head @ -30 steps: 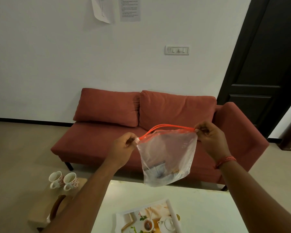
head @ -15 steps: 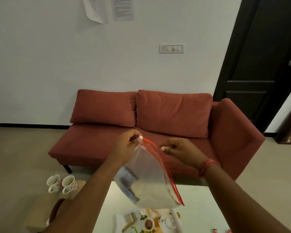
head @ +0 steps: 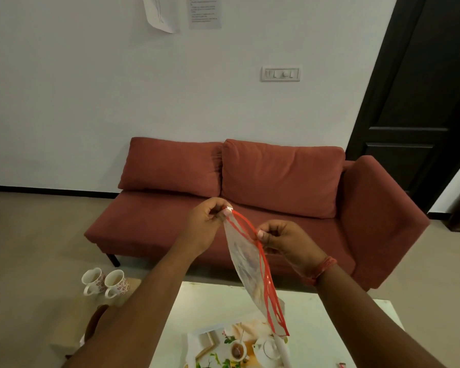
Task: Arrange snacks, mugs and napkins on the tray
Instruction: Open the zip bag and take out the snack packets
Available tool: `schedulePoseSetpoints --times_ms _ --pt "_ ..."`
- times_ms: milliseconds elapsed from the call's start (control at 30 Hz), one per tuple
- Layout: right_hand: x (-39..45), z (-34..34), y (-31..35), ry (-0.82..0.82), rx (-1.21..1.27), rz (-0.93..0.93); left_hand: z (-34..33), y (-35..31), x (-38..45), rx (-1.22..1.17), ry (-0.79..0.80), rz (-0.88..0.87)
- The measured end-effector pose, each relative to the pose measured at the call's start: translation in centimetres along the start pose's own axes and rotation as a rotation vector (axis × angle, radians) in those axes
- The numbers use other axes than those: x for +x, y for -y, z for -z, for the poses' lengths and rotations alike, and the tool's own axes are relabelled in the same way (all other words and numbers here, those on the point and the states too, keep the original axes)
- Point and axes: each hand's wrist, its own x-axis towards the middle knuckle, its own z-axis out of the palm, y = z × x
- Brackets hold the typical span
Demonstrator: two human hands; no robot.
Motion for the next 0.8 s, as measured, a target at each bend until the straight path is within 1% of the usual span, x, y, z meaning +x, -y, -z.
schedulePoseSetpoints --times_ms 100,233,333,400,533,600,733,800 --pt "-0.2 0.1 -0.1 -0.004 0.063 -0.006 -0.2 0.0 0.3 -0.03 0.0 -0.001" --pt "-0.3 0.2 0.1 -0.031 0.228 -0.013 -0.9 0.2 0.6 -0.092 -0.029 0.033" --pt "-0.1 0.0 0.2 -0.025 0.39 0.006 -1.6 0.4 0.5 -0.124 -0.055 0.056" --pt "0.2 -0.2 0.1 -0.017 0.445 0.013 -2.1 0.5 0.4 -0.127 -0.058 0.082" --pt "0.2 -0.4 -0.4 0.021 0.361 -0.034 -2.4 0.6 0.1 -0.169 -0.119 0.112" --pt "0.0 -0.6 -0.8 0.029 0.245 -0.041 -2.4 0.4 0.1 -0.168 -0.112 0.116" --pt "0.0 -1.5 -0.9 -0.098 -0.123 0.0 -2.7 -0.1 0.2 -0.133 -0.094 0.09" --pt "0.2 -1.9 -0.8 -0.16 -0.258 -0.005 -2.8 -0.4 0.1 -0.133 -0.078 0.09"
